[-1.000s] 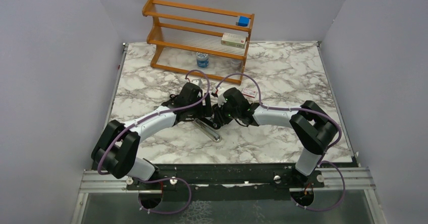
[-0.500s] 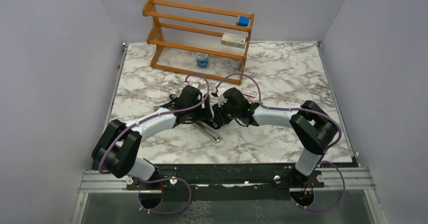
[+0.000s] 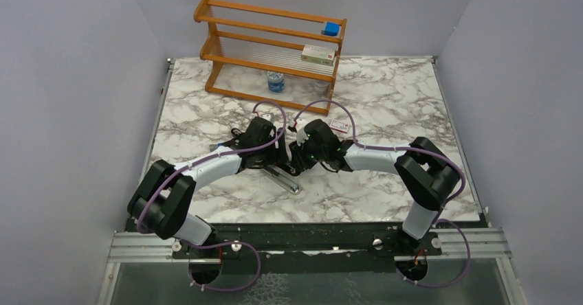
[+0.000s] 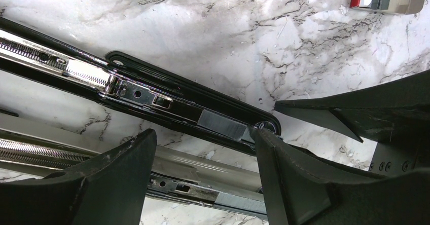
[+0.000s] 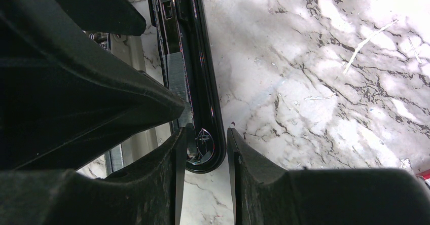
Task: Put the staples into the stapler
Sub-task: Install the staple into the stapler.
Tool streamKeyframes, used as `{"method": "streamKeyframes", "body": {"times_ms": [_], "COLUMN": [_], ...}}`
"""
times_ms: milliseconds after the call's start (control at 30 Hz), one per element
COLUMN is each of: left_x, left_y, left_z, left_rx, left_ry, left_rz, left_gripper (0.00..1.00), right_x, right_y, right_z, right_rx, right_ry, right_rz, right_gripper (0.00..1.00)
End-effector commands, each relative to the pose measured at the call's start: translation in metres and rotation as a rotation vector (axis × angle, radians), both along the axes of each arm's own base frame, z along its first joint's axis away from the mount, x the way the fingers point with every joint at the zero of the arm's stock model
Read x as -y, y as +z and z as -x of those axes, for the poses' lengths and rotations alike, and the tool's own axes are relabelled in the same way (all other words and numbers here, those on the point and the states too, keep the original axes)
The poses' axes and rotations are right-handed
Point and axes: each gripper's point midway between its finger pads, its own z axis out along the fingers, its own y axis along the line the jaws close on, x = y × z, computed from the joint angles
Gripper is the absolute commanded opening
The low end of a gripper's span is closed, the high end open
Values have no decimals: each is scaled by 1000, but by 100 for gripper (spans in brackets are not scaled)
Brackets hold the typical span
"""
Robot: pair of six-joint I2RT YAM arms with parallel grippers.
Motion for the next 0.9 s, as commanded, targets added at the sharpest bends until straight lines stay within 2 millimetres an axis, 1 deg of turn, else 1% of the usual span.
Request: {"method": "streamKeyframes", "body": {"times_ms": [0, 500, 867], "left_x": [0, 3, -2], "left_y": [-9, -17, -21], "left_z": [6, 12, 9], "left_rx": [-16, -26, -30], "left_ry": [-27, -51, -30], "left_rz": [-14, -33, -64], "left_gripper": [74, 70, 67], "right_x": [23, 24, 26], "right_y": [-28, -28, -30], "right_z": [9, 9, 10], "right_rx": [-45, -46, -49], "right_ry": [-21, -25, -27], "right_rz": [110, 113, 119], "right_gripper": [37, 37, 38]}}
